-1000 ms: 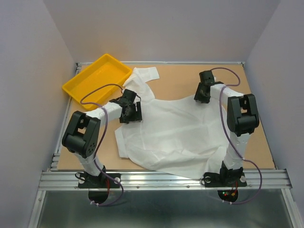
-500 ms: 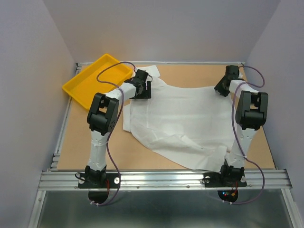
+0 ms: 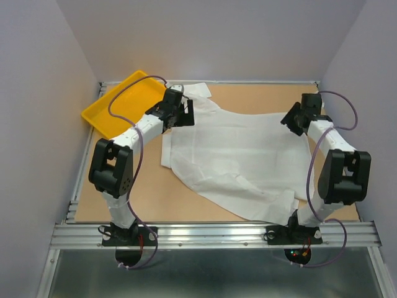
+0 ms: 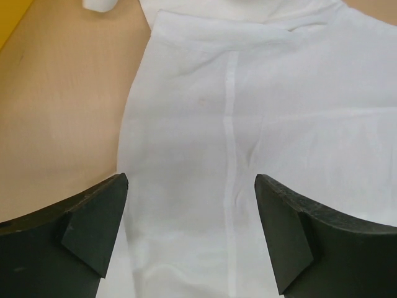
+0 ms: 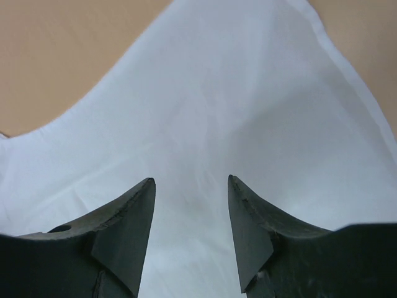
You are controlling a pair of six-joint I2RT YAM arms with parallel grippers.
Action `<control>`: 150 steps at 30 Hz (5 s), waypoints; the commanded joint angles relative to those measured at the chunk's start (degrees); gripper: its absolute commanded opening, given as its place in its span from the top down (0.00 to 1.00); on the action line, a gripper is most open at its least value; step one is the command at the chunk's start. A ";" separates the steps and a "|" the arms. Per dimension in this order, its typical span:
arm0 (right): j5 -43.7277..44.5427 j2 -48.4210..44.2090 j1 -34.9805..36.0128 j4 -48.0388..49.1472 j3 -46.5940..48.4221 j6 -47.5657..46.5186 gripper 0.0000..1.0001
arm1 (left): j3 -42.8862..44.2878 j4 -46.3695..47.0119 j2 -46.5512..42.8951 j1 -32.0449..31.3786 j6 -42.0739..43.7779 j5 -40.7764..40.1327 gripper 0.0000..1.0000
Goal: Fold and stack the long sleeve shirts
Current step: Flatten the shirt out
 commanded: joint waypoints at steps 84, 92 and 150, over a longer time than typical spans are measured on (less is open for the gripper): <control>-14.46 -23.96 33.06 -9.41 -18.32 -16.60 0.35 | -8.84 -0.37 -18.02 3.18 -3.02 1.42 0.03; -14.92 -19.49 45.03 -11.88 -21.49 -13.35 0.36 | -14.56 -1.09 -22.51 3.35 -3.90 -0.78 0.03; 7.58 -13.09 16.08 -10.92 -11.74 2.56 0.38 | -20.55 3.75 -11.38 -1.39 -7.33 7.22 0.08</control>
